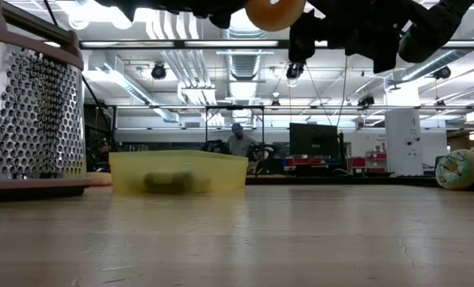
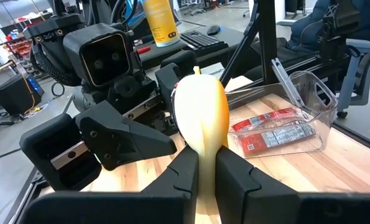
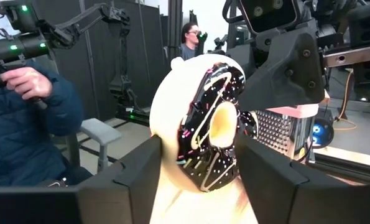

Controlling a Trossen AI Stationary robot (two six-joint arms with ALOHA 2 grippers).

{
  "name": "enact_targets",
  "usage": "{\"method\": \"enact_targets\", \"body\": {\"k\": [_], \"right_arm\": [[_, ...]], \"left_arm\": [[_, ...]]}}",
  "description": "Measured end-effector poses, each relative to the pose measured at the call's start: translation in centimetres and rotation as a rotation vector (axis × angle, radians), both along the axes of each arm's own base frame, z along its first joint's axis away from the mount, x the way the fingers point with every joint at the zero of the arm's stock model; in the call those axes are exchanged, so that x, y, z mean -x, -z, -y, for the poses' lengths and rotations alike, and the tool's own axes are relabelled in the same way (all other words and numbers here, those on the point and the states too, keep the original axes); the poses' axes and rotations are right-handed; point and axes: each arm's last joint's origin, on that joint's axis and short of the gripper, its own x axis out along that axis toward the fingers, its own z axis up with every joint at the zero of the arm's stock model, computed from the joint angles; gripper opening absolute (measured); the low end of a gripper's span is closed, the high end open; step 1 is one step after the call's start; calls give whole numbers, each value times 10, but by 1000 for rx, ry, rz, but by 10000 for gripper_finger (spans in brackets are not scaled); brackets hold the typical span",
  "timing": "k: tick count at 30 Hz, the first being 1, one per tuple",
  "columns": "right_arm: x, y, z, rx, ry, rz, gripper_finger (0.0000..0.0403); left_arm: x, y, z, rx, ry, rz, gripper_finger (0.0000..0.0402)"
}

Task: Pick & Place Food Item
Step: Put the black donut into the red bin

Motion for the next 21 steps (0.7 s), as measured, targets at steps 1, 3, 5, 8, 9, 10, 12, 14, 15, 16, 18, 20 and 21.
{"method": "enact_targets", "body": {"k": [1, 3, 5, 8, 9, 10, 12, 14, 15, 16, 18, 20, 21], "right_arm": [[0, 0, 0, 0, 3, 0, 211], [0, 0, 0, 1, 20, 2, 226], [-1, 0, 0, -2, 45, 2, 239], [-1, 0, 0, -4, 67, 1, 257], [-1, 0, 0, -4, 67, 1, 262], [-1, 0, 0, -4, 67, 1, 268], [-1, 0, 0, -4, 67, 1, 276], [-1, 0, 1, -5, 69, 1, 283], [-1, 0, 1, -5, 70, 1, 286], [-1, 0, 1, -5, 70, 1, 288], [-1, 0, 1, -6, 69, 0, 291], [-1, 0, 1, -8, 69, -5, 293], [-1, 1, 1, -13, 69, -13, 293]], "left_arm": [[0, 0, 0, 0, 0, 0, 39], [0, 0, 0, 0, 0, -2, 39], [0, 0, 0, 0, 0, -2, 39], [0, 0, 0, 0, -1, -2, 39], [0, 0, 0, 0, -1, -2, 39], [0, 0, 0, 0, -1, -2, 39], [0, 0, 0, 0, -1, -2, 39], [0, 0, 0, 0, -1, -2, 39], [0, 0, 0, 0, -1, -2, 39], [0, 0, 0, 0, -1, -2, 39], [0, 0, 0, 0, -1, -2, 39], [0, 0, 0, 0, -1, -2, 39], [0, 0, 0, 0, -1, -2, 39]]}}
